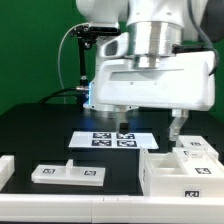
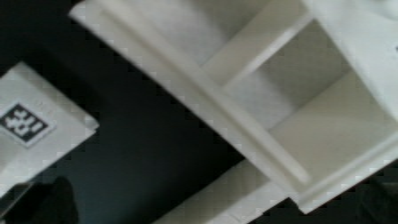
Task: Assemble cabinet
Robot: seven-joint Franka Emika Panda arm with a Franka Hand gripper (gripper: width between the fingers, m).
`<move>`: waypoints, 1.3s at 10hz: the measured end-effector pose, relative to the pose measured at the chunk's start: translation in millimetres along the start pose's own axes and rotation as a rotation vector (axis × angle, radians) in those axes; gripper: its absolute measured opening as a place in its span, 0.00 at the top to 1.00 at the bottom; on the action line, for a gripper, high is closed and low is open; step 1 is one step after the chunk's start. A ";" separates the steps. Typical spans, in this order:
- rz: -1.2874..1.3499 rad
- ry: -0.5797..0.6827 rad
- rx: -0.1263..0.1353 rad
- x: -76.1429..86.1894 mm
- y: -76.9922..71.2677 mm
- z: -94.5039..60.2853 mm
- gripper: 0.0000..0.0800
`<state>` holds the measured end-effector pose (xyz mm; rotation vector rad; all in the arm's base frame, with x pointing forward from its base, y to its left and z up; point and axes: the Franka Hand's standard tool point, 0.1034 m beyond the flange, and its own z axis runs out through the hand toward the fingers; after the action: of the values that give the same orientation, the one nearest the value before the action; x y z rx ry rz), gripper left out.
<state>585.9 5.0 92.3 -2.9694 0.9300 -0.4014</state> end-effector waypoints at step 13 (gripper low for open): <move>-0.290 -0.120 -0.010 21.2 122.1 29.7 0.00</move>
Offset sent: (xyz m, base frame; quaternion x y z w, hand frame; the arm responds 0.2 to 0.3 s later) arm 0.0000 0.0000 0.0000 0.0000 0.0000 -0.0650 0.9979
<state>541.5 -109.7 59.0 -3.1023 0.4927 -0.2167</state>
